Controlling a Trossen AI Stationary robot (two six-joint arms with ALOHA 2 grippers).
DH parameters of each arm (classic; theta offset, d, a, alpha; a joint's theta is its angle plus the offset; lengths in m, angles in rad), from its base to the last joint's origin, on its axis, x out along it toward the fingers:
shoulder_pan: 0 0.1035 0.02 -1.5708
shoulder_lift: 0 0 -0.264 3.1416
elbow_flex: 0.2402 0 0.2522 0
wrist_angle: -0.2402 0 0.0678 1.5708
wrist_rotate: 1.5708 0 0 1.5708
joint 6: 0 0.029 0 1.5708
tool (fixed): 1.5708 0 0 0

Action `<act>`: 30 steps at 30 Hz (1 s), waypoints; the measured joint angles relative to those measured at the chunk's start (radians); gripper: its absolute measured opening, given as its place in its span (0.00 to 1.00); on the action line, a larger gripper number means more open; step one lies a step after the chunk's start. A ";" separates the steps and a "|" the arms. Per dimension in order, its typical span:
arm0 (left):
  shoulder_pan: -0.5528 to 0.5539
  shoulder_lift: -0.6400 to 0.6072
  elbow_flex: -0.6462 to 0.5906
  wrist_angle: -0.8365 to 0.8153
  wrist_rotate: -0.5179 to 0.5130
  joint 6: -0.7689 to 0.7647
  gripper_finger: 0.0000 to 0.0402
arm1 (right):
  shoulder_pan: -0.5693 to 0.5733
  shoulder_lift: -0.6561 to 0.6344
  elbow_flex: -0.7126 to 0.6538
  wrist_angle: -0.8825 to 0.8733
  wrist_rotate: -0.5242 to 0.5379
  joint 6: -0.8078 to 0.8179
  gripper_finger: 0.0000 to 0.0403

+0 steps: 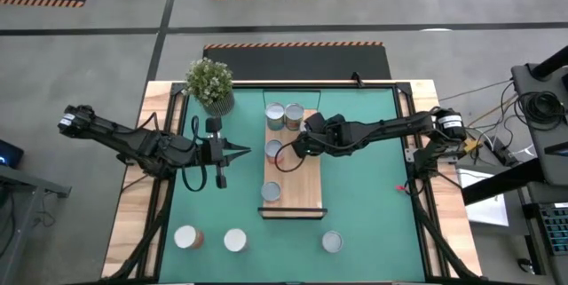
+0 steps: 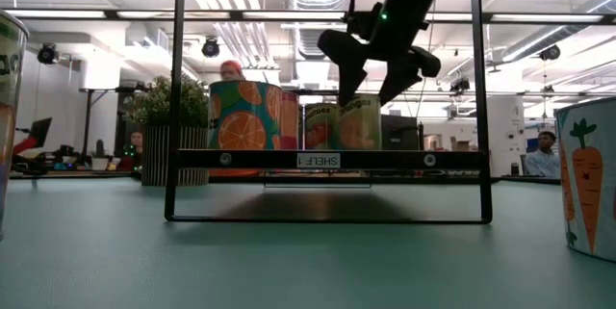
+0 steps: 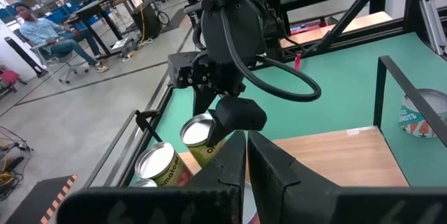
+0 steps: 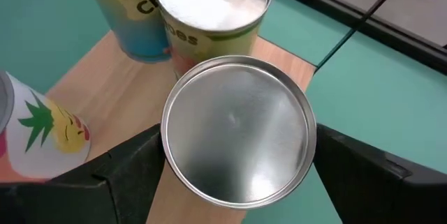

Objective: Pick and place cans onto a shelf
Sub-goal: Put the canned oranges on the shelf

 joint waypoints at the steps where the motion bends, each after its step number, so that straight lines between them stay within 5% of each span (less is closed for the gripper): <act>1: 0.000 0.000 0.000 0.000 0.000 0.000 0.00 | 0.000 0.000 0.000 -0.002 -0.006 -0.001 0.83; 21: 0.000 0.000 0.000 -0.003 0.000 0.000 0.00 | 0.000 -0.014 0.101 -0.027 -0.004 -0.090 0.90; 30: 0.000 0.000 0.000 -0.008 0.000 -0.003 0.00 | -0.021 -0.015 0.244 -0.214 -0.016 -0.191 0.87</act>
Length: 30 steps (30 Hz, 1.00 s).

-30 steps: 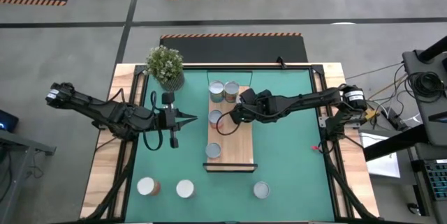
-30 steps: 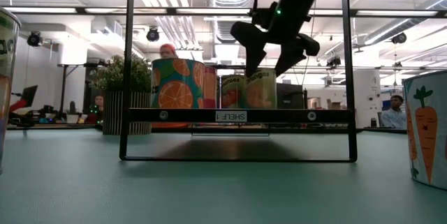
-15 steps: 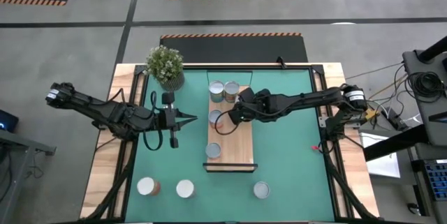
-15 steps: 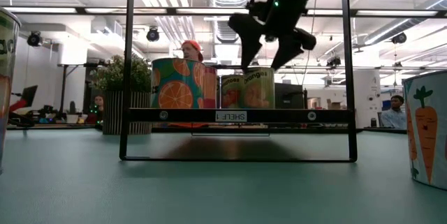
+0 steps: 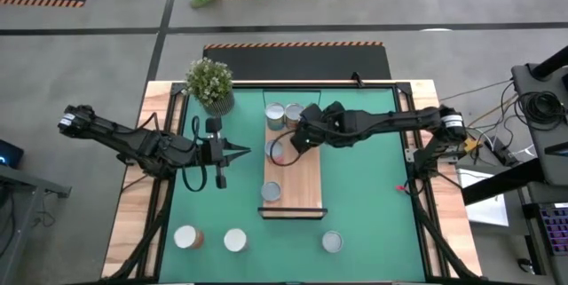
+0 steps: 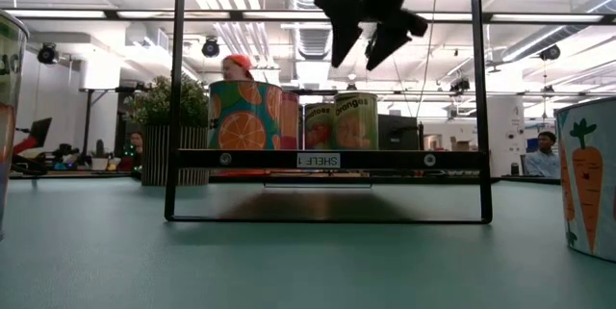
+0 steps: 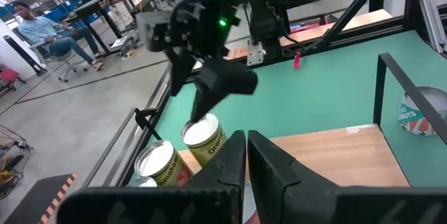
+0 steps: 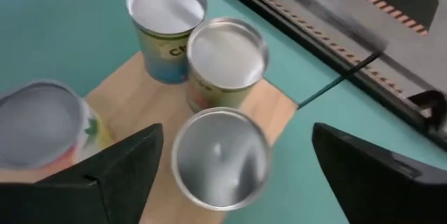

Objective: Pick and place cans onto a shelf
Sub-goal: Put the canned oranges on the shelf

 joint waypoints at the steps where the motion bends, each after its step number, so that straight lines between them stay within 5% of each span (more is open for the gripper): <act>1: 0.000 0.000 0.000 0.000 0.000 0.000 0.00 | -0.009 0.000 0.014 -0.020 -0.013 -0.021 0.84; 6: 0.000 0.000 0.000 0.000 0.000 0.000 0.00 | -0.074 0.000 0.050 -0.045 -0.232 -0.179 0.64; 14: 0.000 0.000 0.000 0.000 0.000 0.000 0.00 | -0.149 0.000 0.050 -0.040 -0.459 -0.563 0.08; 19: 0.000 0.000 0.000 0.000 0.000 0.000 0.00 | -0.170 0.002 0.049 -0.024 -0.469 -0.718 0.03; 30: 0.000 0.000 0.000 -0.017 0.000 -0.006 0.00 | -0.176 0.007 0.035 0.032 -0.492 -0.801 0.02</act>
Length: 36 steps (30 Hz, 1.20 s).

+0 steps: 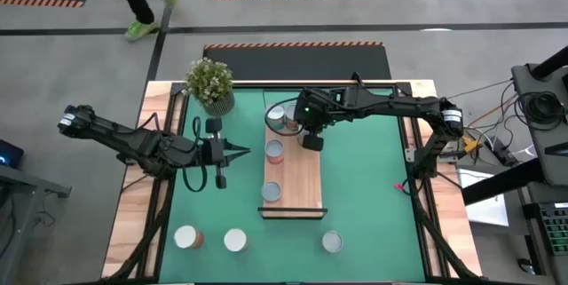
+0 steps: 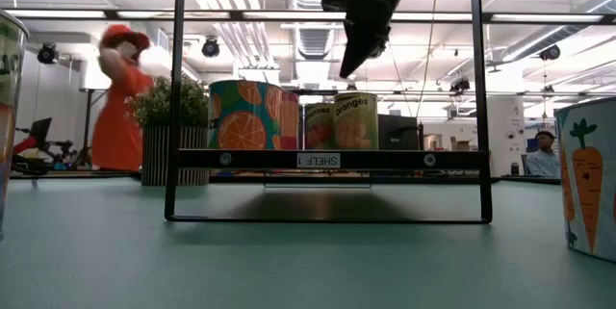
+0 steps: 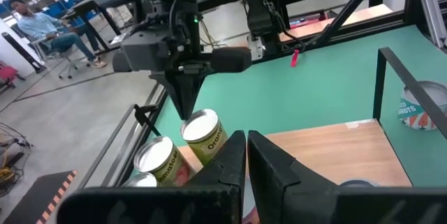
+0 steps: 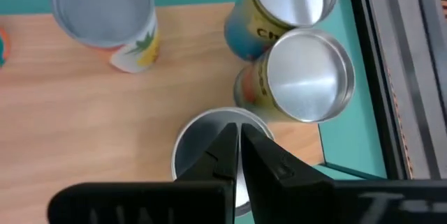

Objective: Pick and place cans onto a shelf
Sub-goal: Put the canned oranges on the shelf

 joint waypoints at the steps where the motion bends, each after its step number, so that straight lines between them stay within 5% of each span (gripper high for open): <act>1: 0.000 0.000 0.000 0.000 0.000 -0.001 0.00 | 0.000 0.000 -0.008 0.004 0.000 0.000 0.02; 13: 0.000 0.000 0.000 0.001 0.000 -0.009 0.00 | -0.002 0.001 -0.101 0.054 0.063 0.025 0.02; 28: 0.000 0.000 0.000 0.000 0.000 -0.017 0.00 | 0.008 -0.002 -0.101 -0.070 0.069 0.352 0.02; 36: 0.000 0.000 0.000 -0.004 0.000 -0.017 0.00 | 0.044 -0.007 -0.087 -0.072 0.061 0.374 0.02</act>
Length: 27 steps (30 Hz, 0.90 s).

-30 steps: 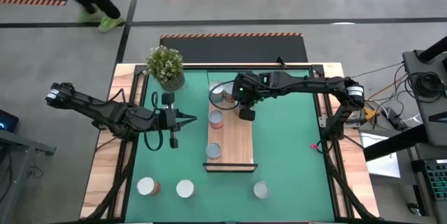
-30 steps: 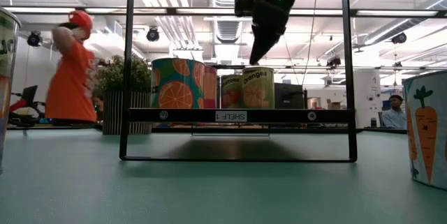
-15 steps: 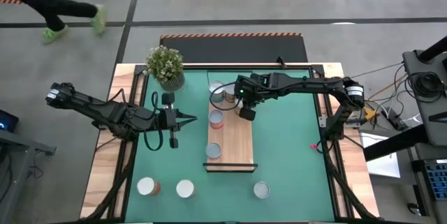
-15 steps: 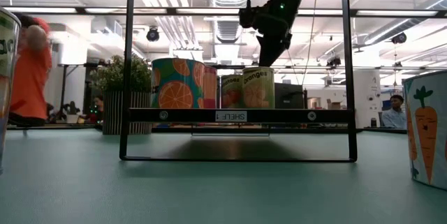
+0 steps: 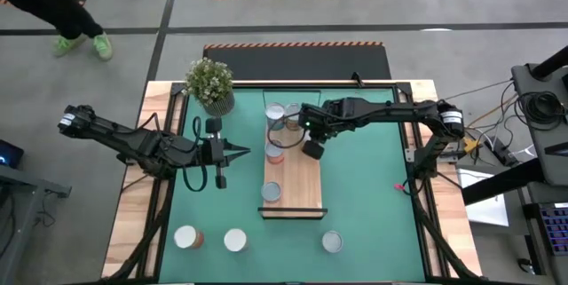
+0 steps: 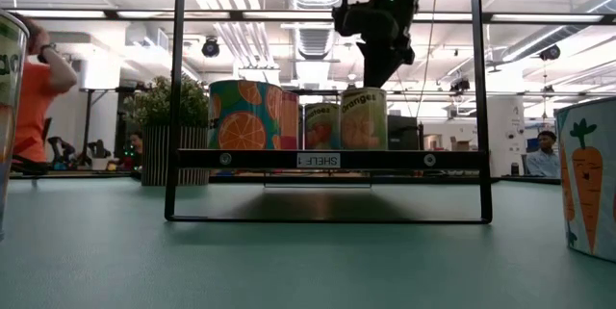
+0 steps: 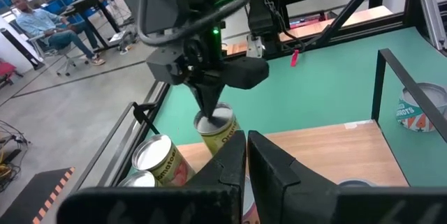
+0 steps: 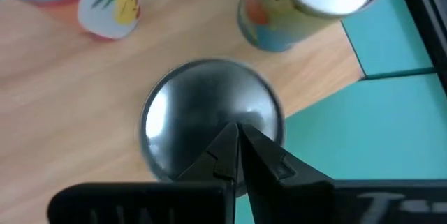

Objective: Pick and place cans onto a shelf
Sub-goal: Put the canned oranges on the shelf

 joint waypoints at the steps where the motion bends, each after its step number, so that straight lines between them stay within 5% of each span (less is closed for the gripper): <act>1: 0.000 0.000 0.000 0.000 0.000 0.000 0.00 | -0.001 0.000 0.007 0.001 0.006 -0.005 0.02; 13: 0.000 0.000 0.000 -0.002 0.000 0.000 0.00 | -0.001 0.008 0.023 0.090 0.029 -0.150 0.02; 27: 0.000 0.000 0.000 -0.011 0.000 0.000 0.00 | -0.001 0.007 -0.044 0.137 0.034 -0.130 0.02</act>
